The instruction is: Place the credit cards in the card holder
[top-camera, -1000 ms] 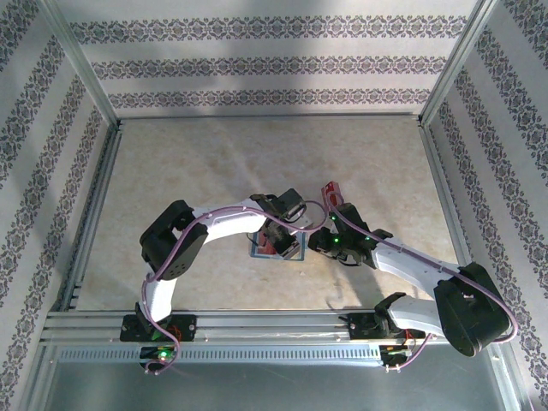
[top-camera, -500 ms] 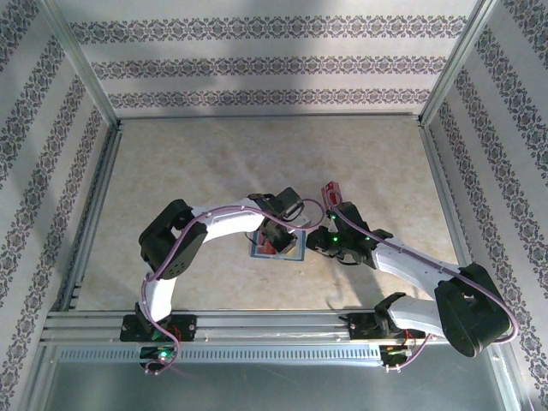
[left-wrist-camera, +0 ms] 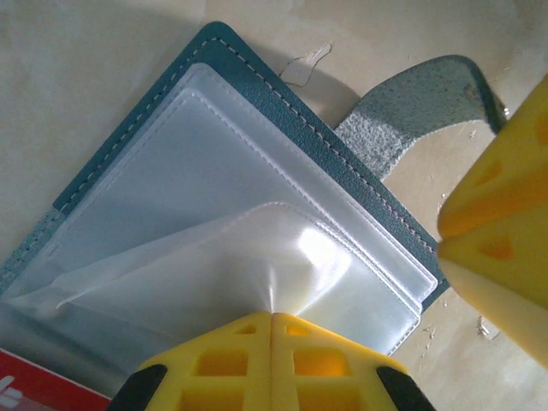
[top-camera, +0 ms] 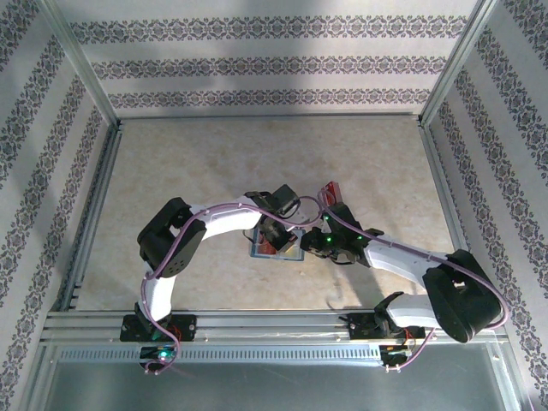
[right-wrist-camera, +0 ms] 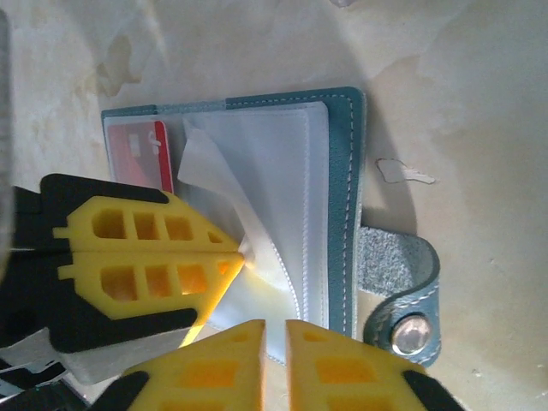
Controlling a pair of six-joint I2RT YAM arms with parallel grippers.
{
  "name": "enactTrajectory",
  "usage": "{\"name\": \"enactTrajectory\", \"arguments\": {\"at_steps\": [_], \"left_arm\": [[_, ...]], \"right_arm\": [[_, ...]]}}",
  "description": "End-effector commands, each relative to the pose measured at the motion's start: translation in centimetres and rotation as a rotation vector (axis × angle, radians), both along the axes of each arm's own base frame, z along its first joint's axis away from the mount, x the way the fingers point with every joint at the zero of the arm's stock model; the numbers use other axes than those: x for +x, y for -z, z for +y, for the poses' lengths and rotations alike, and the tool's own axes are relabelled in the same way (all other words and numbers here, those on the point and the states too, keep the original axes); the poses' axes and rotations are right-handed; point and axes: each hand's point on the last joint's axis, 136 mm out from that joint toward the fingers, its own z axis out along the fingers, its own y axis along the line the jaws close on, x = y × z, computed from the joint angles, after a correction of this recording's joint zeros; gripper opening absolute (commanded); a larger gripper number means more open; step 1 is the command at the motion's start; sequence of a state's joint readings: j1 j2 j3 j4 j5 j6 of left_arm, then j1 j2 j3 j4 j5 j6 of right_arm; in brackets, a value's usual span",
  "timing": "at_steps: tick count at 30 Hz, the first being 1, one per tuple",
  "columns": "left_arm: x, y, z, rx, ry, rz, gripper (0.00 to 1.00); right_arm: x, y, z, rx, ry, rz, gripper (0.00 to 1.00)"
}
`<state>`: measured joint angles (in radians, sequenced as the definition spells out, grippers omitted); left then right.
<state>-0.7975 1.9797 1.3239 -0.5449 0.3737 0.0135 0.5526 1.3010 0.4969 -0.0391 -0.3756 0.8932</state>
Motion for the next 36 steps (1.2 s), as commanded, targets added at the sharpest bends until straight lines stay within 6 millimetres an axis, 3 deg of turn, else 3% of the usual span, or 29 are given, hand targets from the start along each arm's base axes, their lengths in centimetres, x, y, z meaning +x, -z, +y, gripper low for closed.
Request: {"name": "enactTrajectory", "arguments": {"at_steps": [1, 17, 36], "left_arm": [[-1.3, 0.8, 1.4, 0.021, -0.003, 0.079, 0.01], [-0.7, -1.8, 1.3, -0.15, -0.021, 0.137, 0.01], [-0.2, -2.0, 1.8, -0.186, -0.059, 0.167, 0.05]], "right_arm": [[1.1, -0.6, 0.6, 0.016, 0.011, -0.026, 0.11], [2.1, -0.3, 0.9, 0.03, 0.017, -0.017, 0.01], [2.0, 0.8, 3.7, 0.067, -0.063, 0.018, 0.0]]}}
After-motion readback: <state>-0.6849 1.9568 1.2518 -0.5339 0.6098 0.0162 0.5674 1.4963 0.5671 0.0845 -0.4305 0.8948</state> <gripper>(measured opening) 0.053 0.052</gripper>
